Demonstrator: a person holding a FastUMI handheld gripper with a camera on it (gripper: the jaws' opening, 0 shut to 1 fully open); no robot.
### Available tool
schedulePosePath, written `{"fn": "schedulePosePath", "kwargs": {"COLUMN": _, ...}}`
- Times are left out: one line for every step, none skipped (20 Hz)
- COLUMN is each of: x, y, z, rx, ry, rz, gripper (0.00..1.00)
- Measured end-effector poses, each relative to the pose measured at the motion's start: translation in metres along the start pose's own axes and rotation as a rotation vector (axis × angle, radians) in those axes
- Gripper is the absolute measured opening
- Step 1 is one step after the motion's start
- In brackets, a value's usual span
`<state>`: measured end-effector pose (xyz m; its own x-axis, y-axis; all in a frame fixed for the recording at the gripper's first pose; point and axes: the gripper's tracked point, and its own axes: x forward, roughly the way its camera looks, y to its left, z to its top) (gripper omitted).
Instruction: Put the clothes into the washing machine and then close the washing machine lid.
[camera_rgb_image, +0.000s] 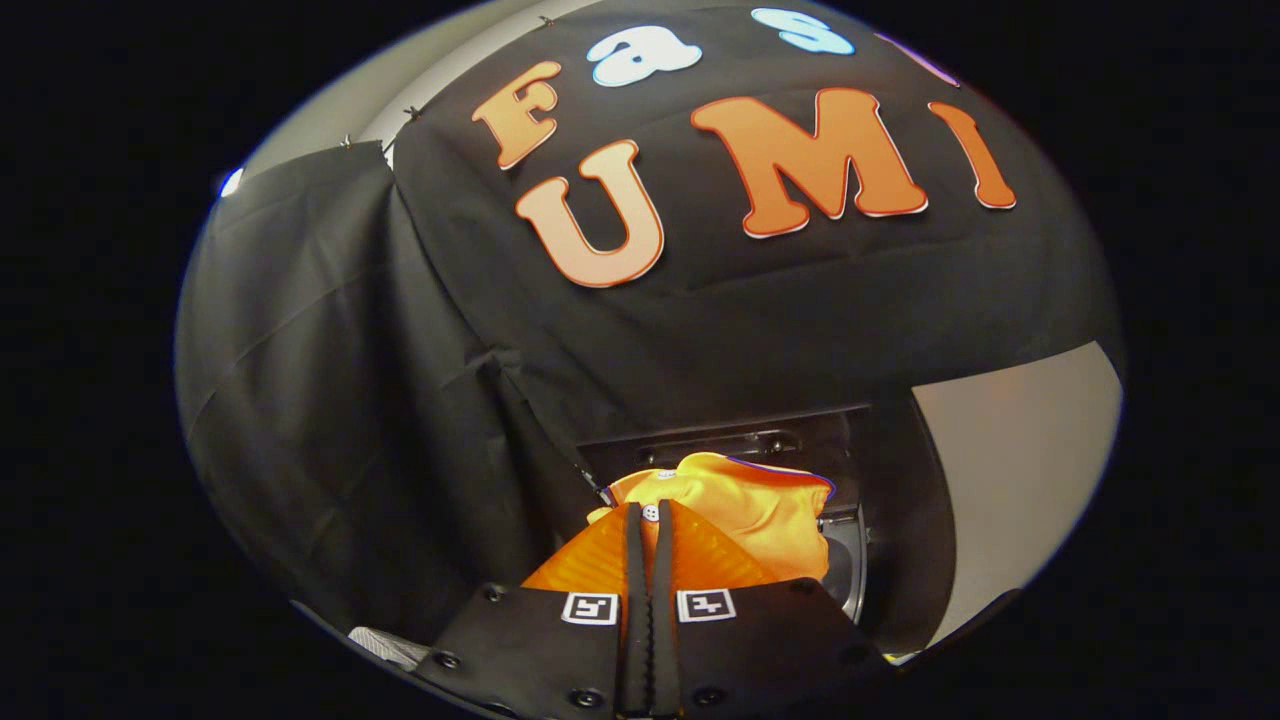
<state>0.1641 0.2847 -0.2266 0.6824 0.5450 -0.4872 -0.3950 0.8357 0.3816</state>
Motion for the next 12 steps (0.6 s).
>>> {"fn": "schedulePosePath", "kwargs": {"x": 0.011, "y": -0.004, "z": -0.007, "rx": -0.001, "ry": 0.022, "rz": 0.002, "gripper": 0.08}}
{"fn": "schedulePosePath", "kwargs": {"x": 0.022, "y": -0.007, "z": -0.015, "rx": 0.001, "ry": 0.044, "rz": 0.002, "gripper": 0.08}}
{"fn": "schedulePosePath", "kwargs": {"x": 0.033, "y": -0.011, "z": -0.022, "rx": 0.002, "ry": 0.066, "rz": 0.002, "gripper": 0.08}}
{"fn": "schedulePosePath", "kwargs": {"x": 0.044, "y": -0.016, "z": -0.03, "rx": 0.004, "ry": 0.087, "rz": 0.001, "gripper": 0.08}}
{"fn": "schedulePosePath", "kwargs": {"x": 0.056, "y": -0.022, "z": -0.039, "rx": 0.006, "ry": 0.108, "rz": -0.001, "gripper": 0.08}}
{"fn": "schedulePosePath", "kwargs": {"x": 0.066, "y": -0.024, "z": -0.048, "rx": 0.008, "ry": 0.129, "rz": -0.005, "gripper": 0.08}}
{"fn": "schedulePosePath", "kwargs": {"x": 0.076, "y": -0.027, "z": -0.057, "rx": 0.009, "ry": 0.153, "rz": -0.009, "gripper": 0.08}}
{"fn": "schedulePosePath", "kwargs": {"x": 0.088, "y": -0.033, "z": -0.068, "rx": 0.01, "ry": 0.175, "rz": -0.013, "gripper": 0.08}}
{"fn": "schedulePosePath", "kwargs": {"x": 0.1, "y": -0.038, "z": -0.078, "rx": 0.01, "ry": 0.194, "rz": -0.015, "gripper": 0.08}}
{"fn": "schedulePosePath", "kwargs": {"x": 0.11, "y": -0.043, "z": -0.091, "rx": 0.015, "ry": 0.215, "rz": -0.016, "gripper": 0.08}}
{"fn": "schedulePosePath", "kwargs": {"x": 0.121, "y": -0.048, "z": -0.101, "rx": 0.02, "ry": 0.23, "rz": -0.018, "gripper": 0.08}}
{"fn": "schedulePosePath", "kwargs": {"x": 0.131, "y": -0.054, "z": -0.112, "rx": 0.027, "ry": 0.248, "rz": -0.021, "gripper": 0.08}}
